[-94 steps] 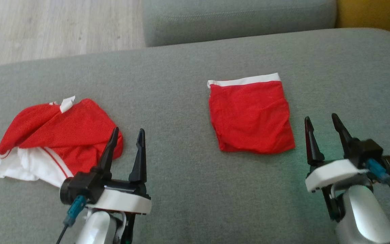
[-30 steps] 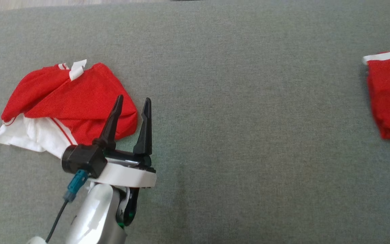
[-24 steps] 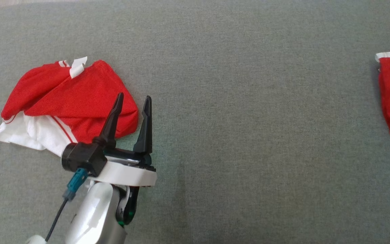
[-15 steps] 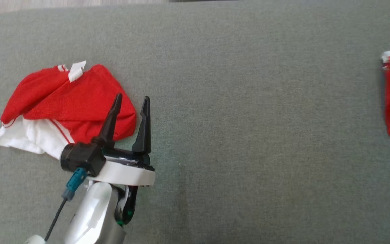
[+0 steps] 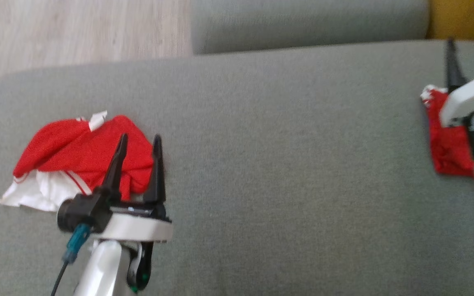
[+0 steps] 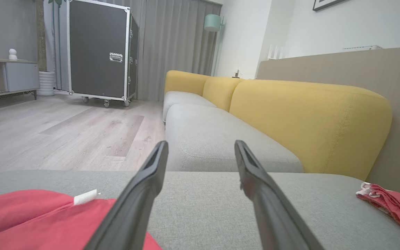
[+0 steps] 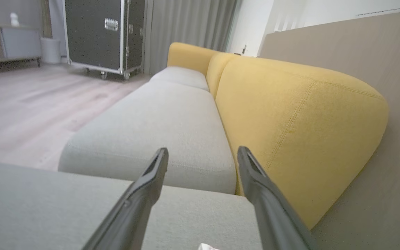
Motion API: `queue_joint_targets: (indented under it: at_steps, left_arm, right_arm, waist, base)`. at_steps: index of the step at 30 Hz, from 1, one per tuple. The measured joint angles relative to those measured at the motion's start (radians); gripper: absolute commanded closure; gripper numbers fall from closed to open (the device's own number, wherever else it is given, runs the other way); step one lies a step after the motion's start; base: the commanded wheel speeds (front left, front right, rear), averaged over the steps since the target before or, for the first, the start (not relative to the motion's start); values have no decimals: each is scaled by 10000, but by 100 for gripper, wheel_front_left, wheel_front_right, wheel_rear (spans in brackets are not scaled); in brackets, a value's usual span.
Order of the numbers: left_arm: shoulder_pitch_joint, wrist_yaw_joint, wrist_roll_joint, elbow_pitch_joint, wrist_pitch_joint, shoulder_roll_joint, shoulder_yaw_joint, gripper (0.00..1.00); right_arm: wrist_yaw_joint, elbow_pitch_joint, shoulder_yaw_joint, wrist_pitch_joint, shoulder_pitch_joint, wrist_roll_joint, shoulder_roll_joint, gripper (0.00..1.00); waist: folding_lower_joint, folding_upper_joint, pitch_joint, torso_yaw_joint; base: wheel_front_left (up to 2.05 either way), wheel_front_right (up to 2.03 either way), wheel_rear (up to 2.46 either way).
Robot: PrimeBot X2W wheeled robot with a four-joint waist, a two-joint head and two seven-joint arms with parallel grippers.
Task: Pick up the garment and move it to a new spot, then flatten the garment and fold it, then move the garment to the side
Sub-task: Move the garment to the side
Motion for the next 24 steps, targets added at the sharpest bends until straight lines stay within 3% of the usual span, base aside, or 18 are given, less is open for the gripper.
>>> queue_joint_targets:
  at_steps: [11,19,24]
  left_arm:
    - [1073,-4,-15,-347,0,8,554,0]
    - [1577,-6,-4,-384,0,10,614,0]
    - [1856,-58,-42,-497,0,10,614,0]
  right_arm:
    - [-2,-4004,-581,-40,2989,1055,2481,0]
    - [-2,-5939,-226,-40,6485,1609,2673,0]
    - [0,-6740,125,-40,7398,1611,2732,0]
  waist:
    - [-1,0,-1088,-154]
    - [0,0,-1125,-29]
    - [0,0,-1124,-86]
  base:
    - [0,0,0]
    - [0,0,0]
    - [0,0,0]
